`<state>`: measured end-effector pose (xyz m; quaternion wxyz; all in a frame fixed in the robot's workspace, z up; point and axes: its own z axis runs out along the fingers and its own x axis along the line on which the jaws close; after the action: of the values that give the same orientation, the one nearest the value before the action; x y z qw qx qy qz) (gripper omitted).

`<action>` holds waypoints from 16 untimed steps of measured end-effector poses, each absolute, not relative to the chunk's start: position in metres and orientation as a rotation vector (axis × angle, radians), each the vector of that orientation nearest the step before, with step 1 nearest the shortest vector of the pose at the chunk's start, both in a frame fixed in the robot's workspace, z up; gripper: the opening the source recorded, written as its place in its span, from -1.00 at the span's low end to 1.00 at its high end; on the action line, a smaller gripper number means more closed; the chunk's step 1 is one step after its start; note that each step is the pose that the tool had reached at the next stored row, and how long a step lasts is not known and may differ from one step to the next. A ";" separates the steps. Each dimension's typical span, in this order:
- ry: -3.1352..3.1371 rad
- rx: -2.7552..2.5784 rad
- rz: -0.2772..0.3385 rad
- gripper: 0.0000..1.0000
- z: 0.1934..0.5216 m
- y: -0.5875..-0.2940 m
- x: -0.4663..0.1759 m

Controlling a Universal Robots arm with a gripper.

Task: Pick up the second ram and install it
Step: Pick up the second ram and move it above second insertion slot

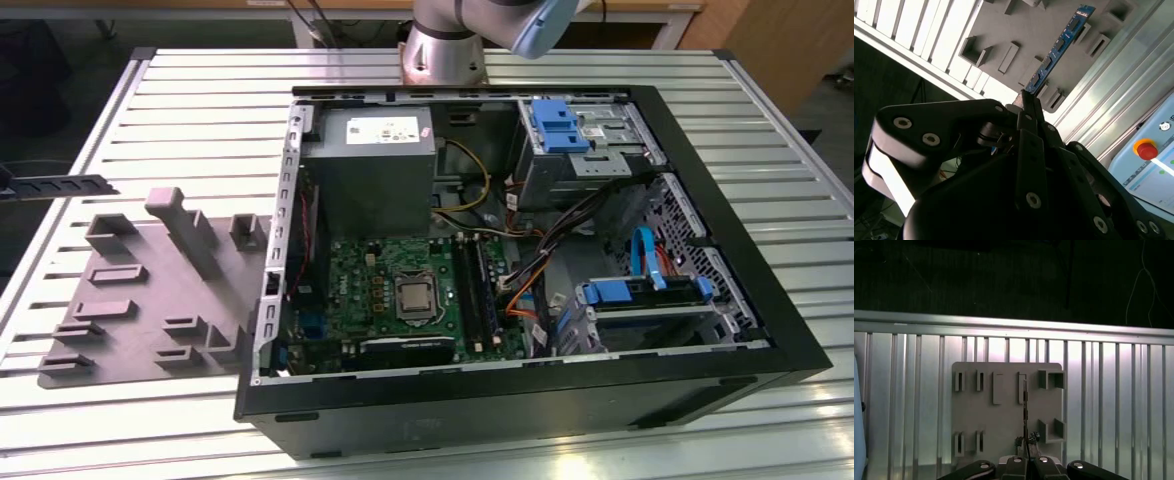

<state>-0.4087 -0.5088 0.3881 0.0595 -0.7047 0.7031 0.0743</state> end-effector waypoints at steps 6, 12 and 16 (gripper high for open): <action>2.129 -2.134 0.225 -0.76 0.388 -0.509 -0.407; 2.129 -2.134 0.224 -0.76 0.388 -0.509 -0.404; 2.129 -2.134 0.224 -0.76 0.388 -0.509 -0.402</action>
<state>-0.4021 -0.5088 0.3881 0.0592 -0.7047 0.7031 0.0741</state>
